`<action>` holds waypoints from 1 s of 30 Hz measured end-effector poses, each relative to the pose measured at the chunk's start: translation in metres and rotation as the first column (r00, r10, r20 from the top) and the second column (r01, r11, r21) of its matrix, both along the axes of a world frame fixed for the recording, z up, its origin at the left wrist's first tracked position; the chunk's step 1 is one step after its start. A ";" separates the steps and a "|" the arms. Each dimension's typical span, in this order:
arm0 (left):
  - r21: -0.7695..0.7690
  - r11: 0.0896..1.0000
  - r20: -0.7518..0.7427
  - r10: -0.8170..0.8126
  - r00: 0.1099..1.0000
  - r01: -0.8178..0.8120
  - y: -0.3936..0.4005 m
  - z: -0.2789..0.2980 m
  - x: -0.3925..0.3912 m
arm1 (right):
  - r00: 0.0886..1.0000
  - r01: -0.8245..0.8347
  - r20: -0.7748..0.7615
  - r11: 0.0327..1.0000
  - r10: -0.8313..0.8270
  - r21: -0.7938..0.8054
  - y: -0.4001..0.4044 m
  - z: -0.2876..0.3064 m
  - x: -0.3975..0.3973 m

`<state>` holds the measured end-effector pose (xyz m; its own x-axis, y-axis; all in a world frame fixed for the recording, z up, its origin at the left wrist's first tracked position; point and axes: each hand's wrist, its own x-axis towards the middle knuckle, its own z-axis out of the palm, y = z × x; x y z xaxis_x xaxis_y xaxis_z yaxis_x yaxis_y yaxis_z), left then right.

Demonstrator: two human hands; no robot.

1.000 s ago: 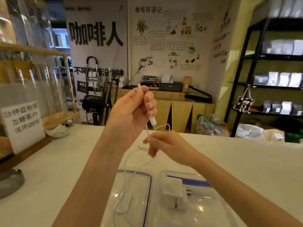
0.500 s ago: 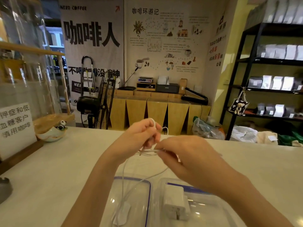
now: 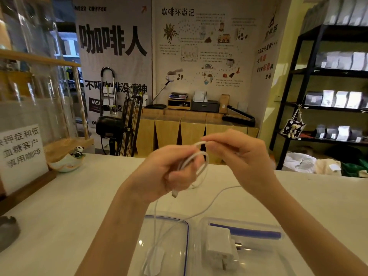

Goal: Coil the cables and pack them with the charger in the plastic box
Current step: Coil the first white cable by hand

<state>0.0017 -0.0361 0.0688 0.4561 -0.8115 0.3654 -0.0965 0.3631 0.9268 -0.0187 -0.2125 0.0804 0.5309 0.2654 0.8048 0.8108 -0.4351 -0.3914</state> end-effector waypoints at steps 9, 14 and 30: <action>-0.416 0.907 -0.273 -0.189 0.943 0.062 0.006 0.001 0.011 | 0.935 0.083 -0.249 0.839 -0.252 -0.538 0.016 -0.040 0.010; -0.383 0.838 -0.279 0.297 0.913 -0.390 0.006 0.001 0.011 | 0.943 -0.003 -0.237 0.708 -0.233 -0.707 0.024 -0.056 -0.009; 0.302 0.825 0.232 0.422 0.877 -0.477 0.008 -0.010 0.010 | 0.930 0.303 0.326 0.852 -0.168 -0.426 -0.002 0.009 0.005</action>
